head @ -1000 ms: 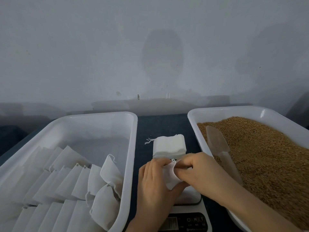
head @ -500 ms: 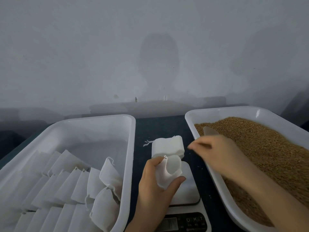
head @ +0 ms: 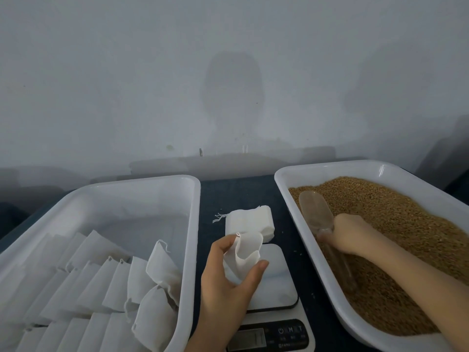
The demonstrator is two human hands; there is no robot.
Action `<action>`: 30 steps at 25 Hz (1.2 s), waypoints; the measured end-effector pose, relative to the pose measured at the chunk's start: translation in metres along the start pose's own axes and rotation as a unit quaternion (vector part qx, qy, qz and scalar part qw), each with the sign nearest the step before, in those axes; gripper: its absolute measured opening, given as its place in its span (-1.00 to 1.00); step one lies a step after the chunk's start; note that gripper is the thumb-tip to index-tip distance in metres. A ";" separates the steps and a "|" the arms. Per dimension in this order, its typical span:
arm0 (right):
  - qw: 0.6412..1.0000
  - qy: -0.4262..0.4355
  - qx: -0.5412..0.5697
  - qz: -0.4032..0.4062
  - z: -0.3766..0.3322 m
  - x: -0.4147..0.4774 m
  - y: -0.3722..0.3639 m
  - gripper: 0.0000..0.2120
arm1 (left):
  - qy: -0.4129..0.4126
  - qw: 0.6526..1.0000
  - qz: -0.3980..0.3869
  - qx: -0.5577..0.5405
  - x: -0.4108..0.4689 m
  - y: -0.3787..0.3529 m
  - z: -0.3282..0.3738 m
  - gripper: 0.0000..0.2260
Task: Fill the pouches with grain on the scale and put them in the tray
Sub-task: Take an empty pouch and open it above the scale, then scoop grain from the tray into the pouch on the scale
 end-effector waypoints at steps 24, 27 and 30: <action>0.978 -0.005 0.206 -0.011 0.003 -0.004 -0.024 -0.77 | -0.016 1.000 -0.004 0.004 0.001 0.001 0.000 -0.57; 0.924 -0.039 0.381 -0.018 0.013 -0.012 -0.022 -0.73 | -0.024 1.000 -0.010 0.000 0.000 0.001 0.002 -0.55; 0.912 -0.074 0.401 -0.050 0.026 -0.021 -0.012 -0.56 | -0.025 1.000 -0.013 0.003 0.000 0.001 0.002 -0.55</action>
Point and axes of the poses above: each hand's wrist, its own x-axis towards the middle knuckle, its own y-axis out of the back of the hand, z = x × y, the point moved 7 cm from there along x, towards the middle knuckle, and after that the axes turned 14 degrees about y, right-handed, at the moved point
